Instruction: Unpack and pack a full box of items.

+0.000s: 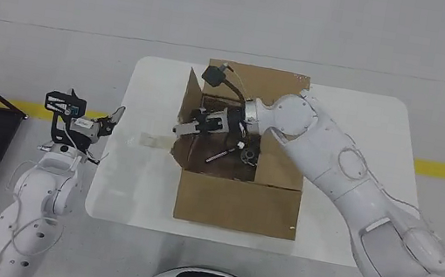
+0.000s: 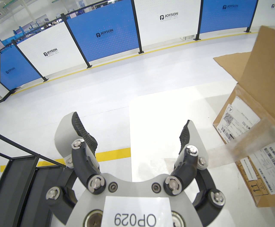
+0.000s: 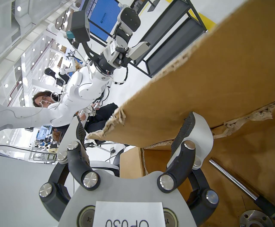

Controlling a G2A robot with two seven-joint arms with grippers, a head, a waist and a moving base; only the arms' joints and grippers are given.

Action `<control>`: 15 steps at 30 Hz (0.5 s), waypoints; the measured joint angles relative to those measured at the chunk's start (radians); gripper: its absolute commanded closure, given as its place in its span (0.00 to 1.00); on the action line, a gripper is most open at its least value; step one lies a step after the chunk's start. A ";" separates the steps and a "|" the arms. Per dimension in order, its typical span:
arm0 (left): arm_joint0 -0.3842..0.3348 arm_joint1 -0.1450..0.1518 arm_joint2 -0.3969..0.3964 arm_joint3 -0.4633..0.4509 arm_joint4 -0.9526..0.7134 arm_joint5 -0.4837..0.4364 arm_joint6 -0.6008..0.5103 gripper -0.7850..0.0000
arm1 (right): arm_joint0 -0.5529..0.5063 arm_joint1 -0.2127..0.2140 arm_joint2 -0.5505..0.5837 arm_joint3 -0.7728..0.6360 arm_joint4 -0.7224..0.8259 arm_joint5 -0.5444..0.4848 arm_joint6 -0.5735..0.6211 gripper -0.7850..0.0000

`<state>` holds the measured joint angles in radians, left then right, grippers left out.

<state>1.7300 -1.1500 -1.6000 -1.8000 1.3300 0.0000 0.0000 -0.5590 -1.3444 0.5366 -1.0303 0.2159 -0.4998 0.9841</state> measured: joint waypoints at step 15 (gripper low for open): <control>-0.004 -0.002 0.005 -0.001 0.004 -0.007 -0.004 0.00 | 0.063 -0.126 -0.105 0.218 -0.043 0.053 -0.027 0.00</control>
<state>1.7255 -1.1523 -1.5952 -1.8007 1.3343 -0.0073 -0.0039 -0.4956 -1.4706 0.4317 -0.8125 0.1730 -0.4472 0.9570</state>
